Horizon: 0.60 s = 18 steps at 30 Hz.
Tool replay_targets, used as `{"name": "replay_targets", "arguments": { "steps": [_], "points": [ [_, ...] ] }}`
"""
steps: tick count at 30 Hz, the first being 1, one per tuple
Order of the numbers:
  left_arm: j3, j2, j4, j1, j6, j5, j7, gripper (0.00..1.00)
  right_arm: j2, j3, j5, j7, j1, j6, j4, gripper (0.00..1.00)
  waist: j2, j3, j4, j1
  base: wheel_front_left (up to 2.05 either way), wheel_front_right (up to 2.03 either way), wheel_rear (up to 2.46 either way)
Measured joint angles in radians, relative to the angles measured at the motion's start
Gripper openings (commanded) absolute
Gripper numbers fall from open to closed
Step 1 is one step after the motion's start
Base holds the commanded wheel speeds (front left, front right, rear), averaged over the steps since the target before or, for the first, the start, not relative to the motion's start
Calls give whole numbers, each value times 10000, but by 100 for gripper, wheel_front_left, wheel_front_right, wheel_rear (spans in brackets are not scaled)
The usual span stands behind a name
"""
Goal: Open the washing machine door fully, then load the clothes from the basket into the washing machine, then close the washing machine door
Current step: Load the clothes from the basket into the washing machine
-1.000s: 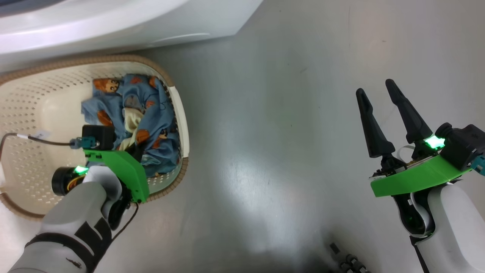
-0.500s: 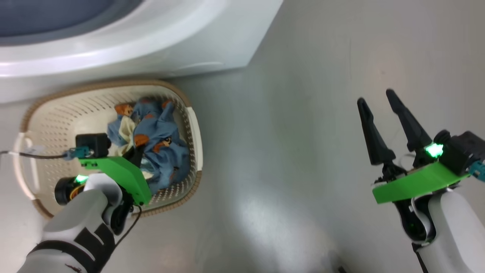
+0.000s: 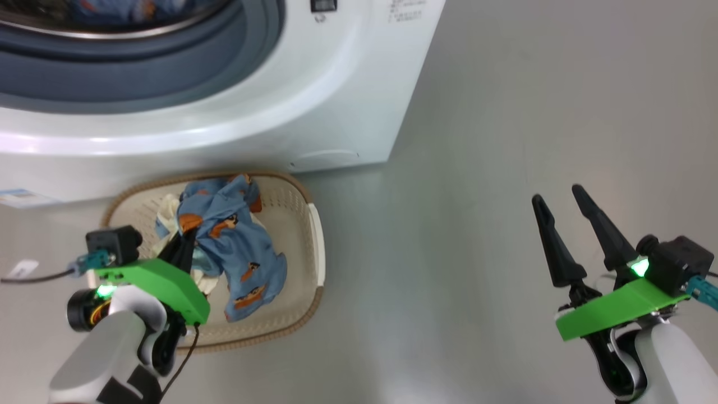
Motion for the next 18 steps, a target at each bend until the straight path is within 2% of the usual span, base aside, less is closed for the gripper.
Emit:
{"name": "replay_targets", "arguments": {
  "steps": [10,18],
  "points": [
    [2633,-105,-1588,1579,0,2293,0,0,-104,-132,33,0,800,0,100,100,0,-1227,291,0,0,0,0],
    [4042,-209,-3078,2822,0,3553,0,0,-180,-270,44,0,1307,0,163,100,0,-1958,398,0,0,0,0]
  ]
}}
